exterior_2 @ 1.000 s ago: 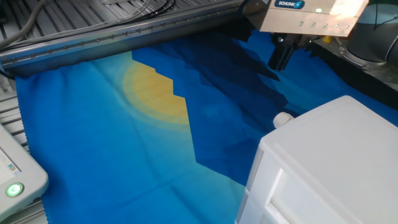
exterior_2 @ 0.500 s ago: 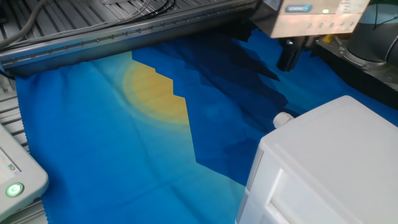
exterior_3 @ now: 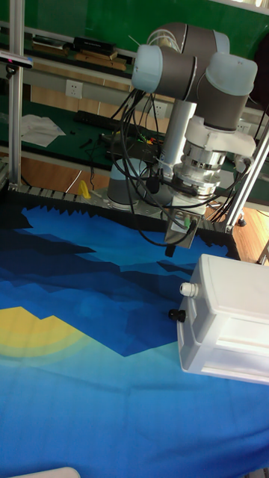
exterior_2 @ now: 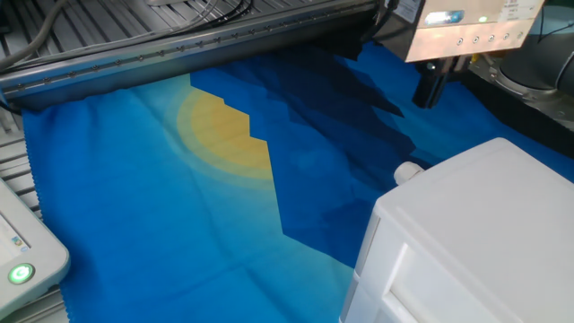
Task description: Grasp the handle and open the drawer
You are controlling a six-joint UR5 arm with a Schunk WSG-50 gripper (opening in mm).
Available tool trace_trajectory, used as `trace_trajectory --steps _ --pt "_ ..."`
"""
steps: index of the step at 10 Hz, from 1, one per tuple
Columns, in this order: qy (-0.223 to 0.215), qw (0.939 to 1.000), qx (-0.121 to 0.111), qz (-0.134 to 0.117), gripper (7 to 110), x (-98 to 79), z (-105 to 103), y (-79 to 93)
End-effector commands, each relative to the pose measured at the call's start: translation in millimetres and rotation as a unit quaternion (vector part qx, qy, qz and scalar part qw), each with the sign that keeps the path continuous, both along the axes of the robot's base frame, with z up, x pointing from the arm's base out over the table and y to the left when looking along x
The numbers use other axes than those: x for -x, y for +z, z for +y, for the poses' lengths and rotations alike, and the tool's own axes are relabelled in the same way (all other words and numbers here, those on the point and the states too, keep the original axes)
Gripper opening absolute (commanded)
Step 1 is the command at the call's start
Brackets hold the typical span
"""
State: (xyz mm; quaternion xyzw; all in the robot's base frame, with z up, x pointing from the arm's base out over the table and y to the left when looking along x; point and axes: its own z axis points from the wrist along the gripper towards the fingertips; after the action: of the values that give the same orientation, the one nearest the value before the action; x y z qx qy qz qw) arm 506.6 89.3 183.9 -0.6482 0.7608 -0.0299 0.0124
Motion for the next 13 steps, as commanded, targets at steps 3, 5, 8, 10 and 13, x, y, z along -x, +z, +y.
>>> trace_trajectory --steps 3,5,8,10,13 --pt "-0.016 0.9996 0.022 0.012 7 6.3 -11.4 1.4" --pt "-0.020 0.9996 0.006 0.016 7 8.6 -3.7 0.9" --pt "-0.025 0.9995 0.014 0.014 7 7.5 -7.9 1.1" --pt "-0.036 0.9992 0.013 0.012 7 6.7 -7.5 1.1" --pt "-0.032 0.9992 0.023 0.004 7 2.9 -12.5 1.6"
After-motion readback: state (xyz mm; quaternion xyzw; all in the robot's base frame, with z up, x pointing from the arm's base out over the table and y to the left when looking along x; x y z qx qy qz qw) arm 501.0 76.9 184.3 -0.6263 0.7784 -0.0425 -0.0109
